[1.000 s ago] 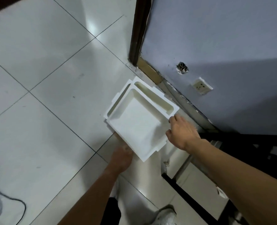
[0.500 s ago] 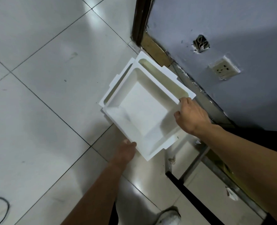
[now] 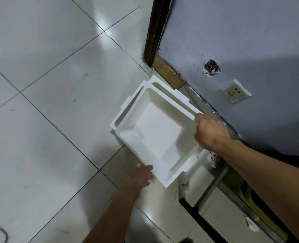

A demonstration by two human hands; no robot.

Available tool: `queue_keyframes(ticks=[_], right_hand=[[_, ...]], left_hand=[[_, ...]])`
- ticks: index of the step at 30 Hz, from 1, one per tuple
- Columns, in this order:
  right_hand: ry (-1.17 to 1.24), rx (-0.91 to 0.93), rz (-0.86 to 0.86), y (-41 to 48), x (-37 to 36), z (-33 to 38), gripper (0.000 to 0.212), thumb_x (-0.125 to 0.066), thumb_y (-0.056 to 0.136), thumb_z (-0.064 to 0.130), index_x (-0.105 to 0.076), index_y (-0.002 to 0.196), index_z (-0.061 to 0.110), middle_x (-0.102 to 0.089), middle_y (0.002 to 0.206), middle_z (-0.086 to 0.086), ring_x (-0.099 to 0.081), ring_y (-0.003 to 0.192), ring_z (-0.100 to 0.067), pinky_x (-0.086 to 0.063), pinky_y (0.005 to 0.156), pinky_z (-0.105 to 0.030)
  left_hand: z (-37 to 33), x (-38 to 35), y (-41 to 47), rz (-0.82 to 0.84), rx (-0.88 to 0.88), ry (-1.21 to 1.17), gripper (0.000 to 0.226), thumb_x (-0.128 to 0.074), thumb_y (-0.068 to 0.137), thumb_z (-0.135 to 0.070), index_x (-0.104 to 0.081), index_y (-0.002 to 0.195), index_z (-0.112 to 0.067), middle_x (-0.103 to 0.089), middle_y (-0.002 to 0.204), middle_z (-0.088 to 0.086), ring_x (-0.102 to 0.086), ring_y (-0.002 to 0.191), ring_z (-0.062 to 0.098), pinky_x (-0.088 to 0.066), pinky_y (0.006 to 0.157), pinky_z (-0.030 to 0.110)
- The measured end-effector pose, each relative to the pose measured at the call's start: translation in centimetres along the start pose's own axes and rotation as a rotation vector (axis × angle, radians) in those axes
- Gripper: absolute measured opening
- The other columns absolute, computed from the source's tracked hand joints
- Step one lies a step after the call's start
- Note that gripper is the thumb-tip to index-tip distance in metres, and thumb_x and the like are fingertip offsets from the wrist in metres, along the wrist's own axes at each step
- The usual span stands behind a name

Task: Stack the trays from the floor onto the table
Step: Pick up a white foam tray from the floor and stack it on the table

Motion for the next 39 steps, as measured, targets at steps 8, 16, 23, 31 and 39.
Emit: queue_keyframes(ticks=[8, 16, 23, 31, 39], right_hand=[[0.002, 0.003, 0.024, -2.2, 5.4, -1.1, 0.029, -0.047, 0.093, 0.01, -0.049, 0.122, 0.012, -0.063, 0.124, -0.017, -0.06, 0.108, -0.039, -0.036, 0.074, -0.035], [0.154, 0.023, -0.003, -6.3, 13.9, -3.0, 0.029, -0.049, 0.088, 0.008, -0.048, 0.116, 0.013, -0.061, 0.121, -0.021, -0.057, 0.108, -0.041, -0.038, 0.074, -0.035], [0.265, 0.069, -0.051, -13.2, 19.6, -3.9, 0.024, -0.049, 0.084, 0.005, -0.045, 0.106, 0.017, -0.061, 0.125, -0.019, -0.057, 0.109, -0.042, -0.039, 0.075, -0.037], [0.368, 0.075, -0.321, -23.8, 27.0, -8.0, 0.045, -0.048, 0.082, 0.0, -0.047, 0.125, 0.013, -0.058, 0.121, -0.012, -0.055, 0.11, -0.037, -0.037, 0.076, -0.035], [0.622, -0.123, -0.556, -35.7, 30.6, -15.0, 0.069, -0.058, 0.089, 0.012, -0.03, 0.153, 0.005, -0.036, 0.154, -0.013, -0.034, 0.141, -0.03, -0.029, 0.115, -0.037]], left_hand=[[-2.4, 1.0, -3.4, -0.047, -0.032, -0.045, 0.017, -0.049, 0.099, -0.003, -0.063, 0.105, 0.005, -0.069, 0.097, 0.021, -0.066, 0.076, 0.027, -0.051, 0.068, 0.032], [-8.6, 5.0, -14.1, -0.128, -0.113, -0.193, 0.013, -0.067, 0.089, -0.004, -0.064, 0.096, 0.007, -0.067, 0.062, 0.011, -0.067, 0.057, 0.023, -0.059, 0.084, 0.047], [-10.1, 4.7, -24.8, -0.081, -0.252, -0.139, 0.007, -0.059, 0.09, 0.002, -0.064, 0.092, 0.006, -0.071, 0.074, 0.017, -0.071, 0.066, 0.026, -0.062, 0.078, 0.046], [-11.5, 1.4, -37.8, -0.147, -0.407, -0.073, 0.006, -0.059, 0.089, 0.002, -0.062, 0.085, 0.005, -0.063, 0.074, 0.018, -0.066, 0.06, 0.023, -0.063, 0.067, 0.037], [-11.6, -4.3, -49.3, -0.154, -0.552, -0.065, 0.01, -0.058, 0.089, 0.002, -0.062, 0.087, 0.011, -0.068, 0.079, 0.021, -0.071, 0.069, 0.028, -0.063, 0.065, 0.035]])
Point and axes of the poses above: each hand's wrist, its own y-axis towards the middle knuckle, its own x-axis out of the back of the hand, z = x × y, the point moved 2 cm from there along y, towards the middle knuckle
